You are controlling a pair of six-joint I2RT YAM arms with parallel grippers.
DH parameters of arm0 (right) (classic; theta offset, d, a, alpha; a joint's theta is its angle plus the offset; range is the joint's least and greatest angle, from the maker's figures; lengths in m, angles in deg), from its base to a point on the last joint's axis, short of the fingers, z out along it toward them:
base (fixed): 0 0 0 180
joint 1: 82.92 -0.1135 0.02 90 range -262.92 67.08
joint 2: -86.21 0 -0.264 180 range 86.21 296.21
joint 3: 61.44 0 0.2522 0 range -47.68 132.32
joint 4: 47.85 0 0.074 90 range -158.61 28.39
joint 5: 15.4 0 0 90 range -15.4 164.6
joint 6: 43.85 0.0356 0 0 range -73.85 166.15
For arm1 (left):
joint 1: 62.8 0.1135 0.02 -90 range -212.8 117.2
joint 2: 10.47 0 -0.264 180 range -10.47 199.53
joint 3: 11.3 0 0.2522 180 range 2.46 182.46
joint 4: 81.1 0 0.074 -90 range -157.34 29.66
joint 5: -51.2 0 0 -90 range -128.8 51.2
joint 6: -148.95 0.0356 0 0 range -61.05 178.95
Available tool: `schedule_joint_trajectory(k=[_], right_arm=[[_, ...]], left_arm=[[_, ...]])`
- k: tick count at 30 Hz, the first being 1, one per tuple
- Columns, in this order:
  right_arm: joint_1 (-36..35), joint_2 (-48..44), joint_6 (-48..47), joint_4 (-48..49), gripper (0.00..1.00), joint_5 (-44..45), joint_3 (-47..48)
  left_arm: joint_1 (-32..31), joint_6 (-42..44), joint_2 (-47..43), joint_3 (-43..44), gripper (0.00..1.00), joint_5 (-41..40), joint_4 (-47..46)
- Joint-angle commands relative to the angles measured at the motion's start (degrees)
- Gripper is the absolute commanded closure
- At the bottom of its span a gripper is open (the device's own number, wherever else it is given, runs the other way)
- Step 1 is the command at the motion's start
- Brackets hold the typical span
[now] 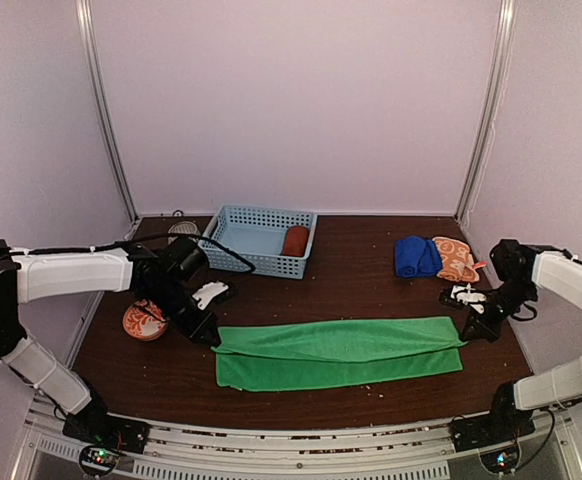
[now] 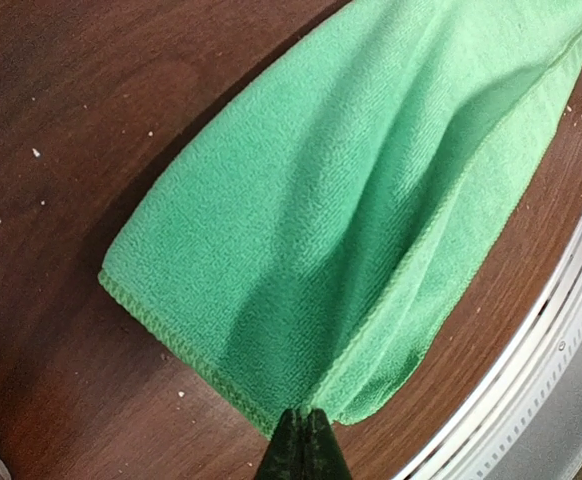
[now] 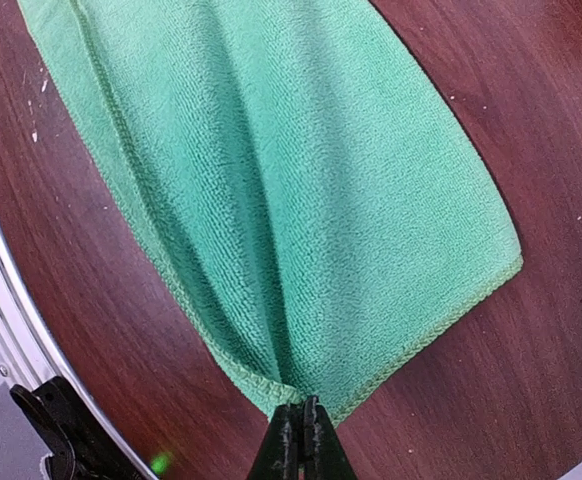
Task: Roll the towels
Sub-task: Fold the towel at the center of the board.
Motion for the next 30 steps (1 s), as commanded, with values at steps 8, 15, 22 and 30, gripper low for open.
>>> schedule_joint_trajectory(k=[8,15,22,30], right_arm=[[0.47,0.85,-5.13,-0.12,1.0,1.09,-4.45],[0.47,5.0,-5.3,3.49,1.0,2.32,-6.57],[0.47,6.82,-5.69,5.64,1.0,3.07,-6.81],[0.47,8.25,-7.04,6.3,1.0,4.11,-8.15]], left_arm=[[-0.47,-0.09,0.25,-1.8,1.0,-0.58,1.64],[-1.44,0.08,3.56,-1.99,1.0,-0.5,1.64],[-2.54,0.73,5.96,-1.6,0.99,0.18,1.64],[-3.32,1.16,5.79,-2.49,0.96,1.32,1.64]])
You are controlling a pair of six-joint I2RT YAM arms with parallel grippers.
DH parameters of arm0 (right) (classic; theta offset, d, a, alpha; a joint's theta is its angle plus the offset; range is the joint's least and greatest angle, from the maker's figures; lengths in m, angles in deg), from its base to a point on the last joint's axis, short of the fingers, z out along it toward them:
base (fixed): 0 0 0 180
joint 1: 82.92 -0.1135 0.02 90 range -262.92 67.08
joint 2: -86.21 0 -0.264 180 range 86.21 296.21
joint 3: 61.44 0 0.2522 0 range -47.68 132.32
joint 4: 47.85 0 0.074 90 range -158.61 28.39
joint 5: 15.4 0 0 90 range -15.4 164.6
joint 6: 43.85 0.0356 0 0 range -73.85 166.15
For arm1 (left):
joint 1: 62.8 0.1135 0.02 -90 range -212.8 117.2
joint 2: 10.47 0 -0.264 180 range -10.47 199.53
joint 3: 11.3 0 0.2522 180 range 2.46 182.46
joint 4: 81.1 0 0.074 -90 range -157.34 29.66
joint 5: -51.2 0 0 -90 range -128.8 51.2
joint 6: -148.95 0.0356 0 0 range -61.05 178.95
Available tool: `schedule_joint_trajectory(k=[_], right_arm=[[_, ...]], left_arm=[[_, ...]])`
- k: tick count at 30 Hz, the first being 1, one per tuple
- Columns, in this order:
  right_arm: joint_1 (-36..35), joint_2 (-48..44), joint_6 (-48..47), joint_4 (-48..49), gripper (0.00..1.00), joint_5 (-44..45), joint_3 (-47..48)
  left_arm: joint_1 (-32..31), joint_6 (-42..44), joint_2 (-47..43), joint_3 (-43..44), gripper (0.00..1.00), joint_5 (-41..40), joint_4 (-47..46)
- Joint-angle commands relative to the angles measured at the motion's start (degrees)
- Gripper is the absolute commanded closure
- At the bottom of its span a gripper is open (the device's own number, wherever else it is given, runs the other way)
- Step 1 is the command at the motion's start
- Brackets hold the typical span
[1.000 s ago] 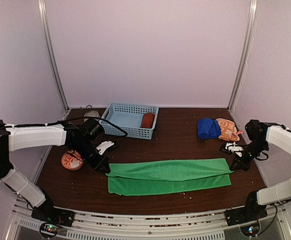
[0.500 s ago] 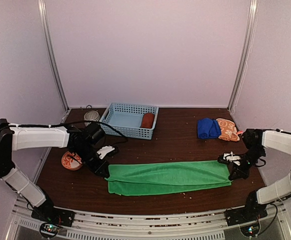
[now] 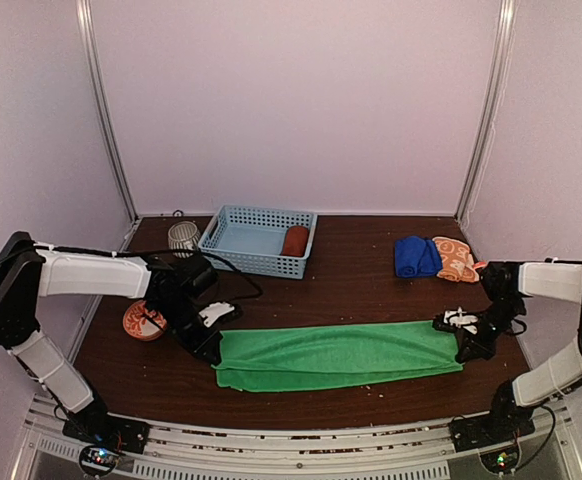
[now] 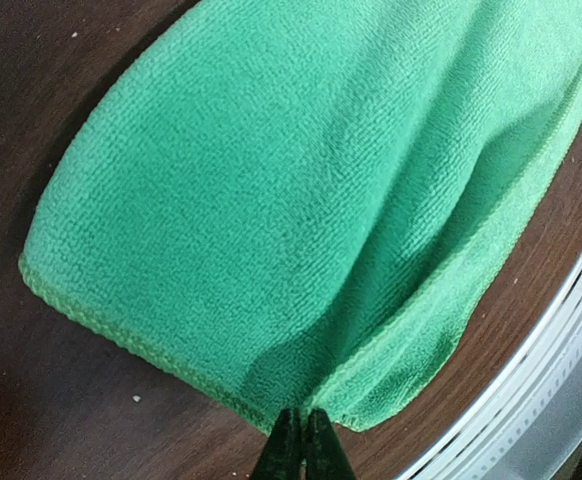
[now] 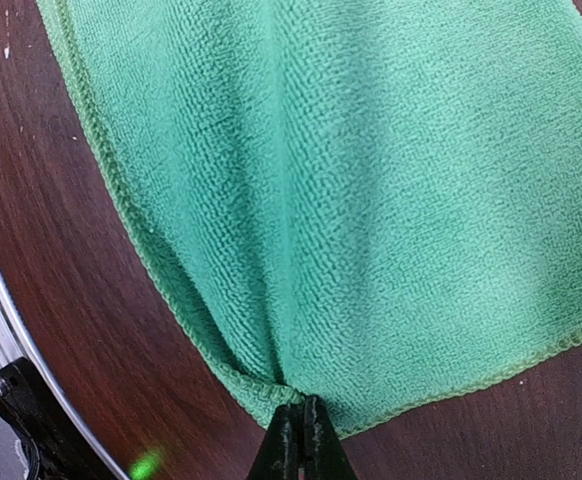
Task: Roll the towels
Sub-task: Fold the towel at the center of the board.
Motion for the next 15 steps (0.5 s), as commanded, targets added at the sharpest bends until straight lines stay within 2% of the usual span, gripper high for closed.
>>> schedule_joint_trajectory(k=[1,5,6,8,9,12,15], right_arm=[[0.41,0.18,-1.34,0.82,1.0,2.4,-1.59],[0.39,-1.99,-3.05,-1.07,1.0,2.58,-2.43],[0.4,-3.06,-3.52,-1.24,0.97,2.57,-3.04],[0.41,-5.2,-3.96,-1.23,0.84,3.0,-4.0],[0.47,-6.17,-4.4,-1.6,0.81,3.27,-4.26],[0.49,-9.02,-4.98,-3.93,0.78,3.23,-2.75],[0.49,-10.66,-4.47,-6.72,0.74,0.0,2.35]], left_arm=[[-0.89,1.05,-0.28,-1.33,0.95,1.32,0.96],[-2.5,0.81,-4.91,-4.07,0.88,1.99,0.97],[-2.68,0.51,-6.4,-4.96,0.86,1.95,0.89],[-2.79,0.03,-9.37,-5.48,0.8,2.45,0.79],[-2.8,0.11,-10.87,-5.47,0.79,3.12,0.79],[-2.8,1.03,-15.21,-4.14,0.77,4.06,1.6],[-2.73,2.03,-15.16,-1.57,0.76,-0.14,2.22]])
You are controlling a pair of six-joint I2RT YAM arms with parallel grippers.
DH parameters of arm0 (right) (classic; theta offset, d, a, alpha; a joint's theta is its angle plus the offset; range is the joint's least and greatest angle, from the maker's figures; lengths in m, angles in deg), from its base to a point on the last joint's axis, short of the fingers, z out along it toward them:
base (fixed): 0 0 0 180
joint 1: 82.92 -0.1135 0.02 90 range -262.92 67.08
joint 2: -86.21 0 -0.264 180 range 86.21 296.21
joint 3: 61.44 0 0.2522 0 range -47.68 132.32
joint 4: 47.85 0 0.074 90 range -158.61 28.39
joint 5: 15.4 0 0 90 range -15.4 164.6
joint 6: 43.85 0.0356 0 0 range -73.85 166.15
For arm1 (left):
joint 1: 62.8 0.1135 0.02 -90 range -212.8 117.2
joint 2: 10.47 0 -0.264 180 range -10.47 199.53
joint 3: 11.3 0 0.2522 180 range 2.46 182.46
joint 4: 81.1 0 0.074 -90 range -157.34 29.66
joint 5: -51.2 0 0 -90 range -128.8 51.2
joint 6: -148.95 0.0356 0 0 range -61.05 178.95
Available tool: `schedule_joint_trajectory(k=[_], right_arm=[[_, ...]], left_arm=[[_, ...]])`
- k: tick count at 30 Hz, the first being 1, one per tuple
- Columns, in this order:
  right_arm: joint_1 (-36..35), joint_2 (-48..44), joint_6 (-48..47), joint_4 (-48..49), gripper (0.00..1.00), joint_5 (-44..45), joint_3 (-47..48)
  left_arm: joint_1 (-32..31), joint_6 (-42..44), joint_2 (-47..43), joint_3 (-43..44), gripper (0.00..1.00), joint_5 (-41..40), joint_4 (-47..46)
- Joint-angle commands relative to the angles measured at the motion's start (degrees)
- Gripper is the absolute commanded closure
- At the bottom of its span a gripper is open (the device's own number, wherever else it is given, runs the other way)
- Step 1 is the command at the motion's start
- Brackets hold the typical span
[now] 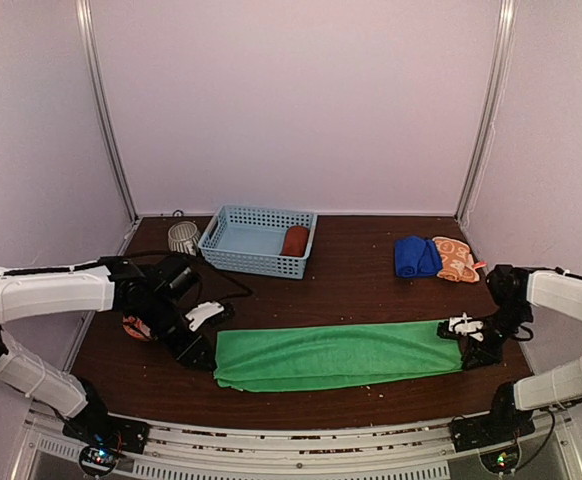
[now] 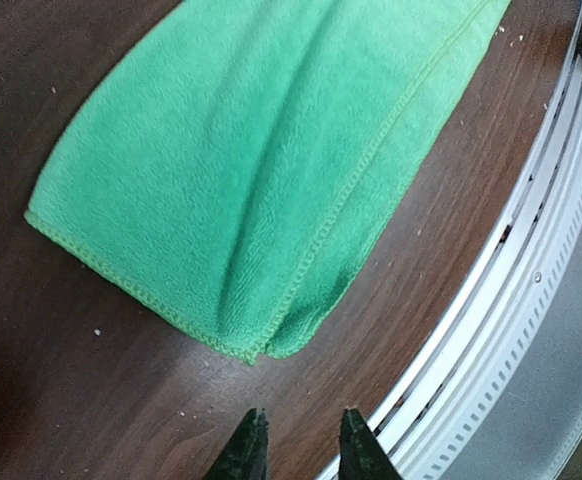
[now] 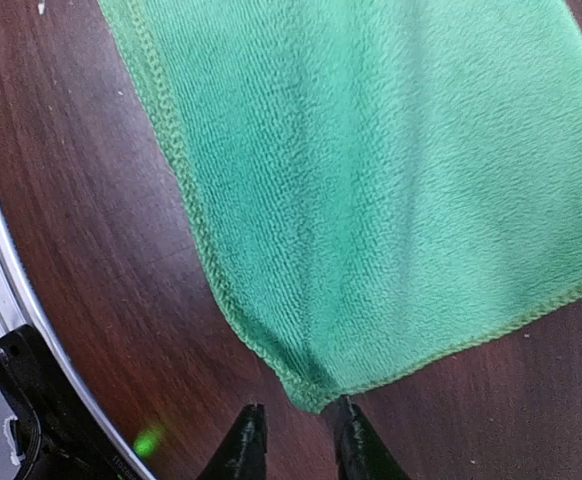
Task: Roll the towels
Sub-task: Fold the towel at the center of the board, then move the towel to the center of the board.
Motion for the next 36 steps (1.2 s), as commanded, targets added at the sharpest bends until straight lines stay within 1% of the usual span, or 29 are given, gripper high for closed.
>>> schedule_joint_trajectory(k=[1,3,4,5,7,9,11,14,21,24,30,33,36], right_arm=[[0.38,-2.54,0.67,-3.13,0.71,-3.39,6.87],[0.38,-1.61,4.59,-0.32,0.66,-6.45,9.49],[0.38,-0.6,6.07,1.19,0.65,-8.37,10.52],[0.38,0.53,9.55,3.39,0.64,-8.74,11.29],[0.38,3.89,15.35,8.26,0.64,-8.63,12.58],[0.38,7.97,19.89,10.88,0.65,-8.0,14.21],[0.32,11.46,22.89,12.72,0.67,-7.73,15.09],[0.38,14.28,24.31,14.96,0.69,-9.4,14.62],[-0.05,19.05,26.64,17.98,0.69,-9.82,13.02],[-0.34,21.43,27.46,19.71,0.69,-7.48,12.88],[-0.57,26.37,30.91,23.67,0.71,-2.76,14.22],[-0.58,27.86,32.88,26.11,0.72,0.61,15.16],[-0.56,29.56,34.98,27.33,0.73,2.78,16.93]], left_arm=[[0.19,1.28,0.9,4.62,0.75,-4.34,0.03],[0.48,0.77,6.29,8.41,0.77,-7.08,0.1],[0.47,-1.15,8.7,10.09,0.79,-9.16,-0.68],[0.55,-2.8,11.02,11.28,0.8,-10.43,-1.88],[0.62,-5.95,14.77,13.64,0.84,-11.54,-4.63],[0.9,-8.7,17.38,14.9,0.86,-11.69,-7.74],[1.01,-10.54,19.67,15.52,0.88,-13.97,-10.23],[1.11,-11.63,22.37,16.09,0.9,-17.39,-11.29],[1.16,-12.24,25.05,14.84,0.91,-19.57,-14.18],[1.55,-12.53,25.71,14.22,0.91,-22.24,-14.27],[3.72,-12.38,28.36,14.32,0.91,-23.44,-15.45],[4.66,-11.12,31.8,16.96,0.91,-25.36,-15.75],[4.83,-9.2,35.3,21.77,0.92,-28.21,-16.02]])
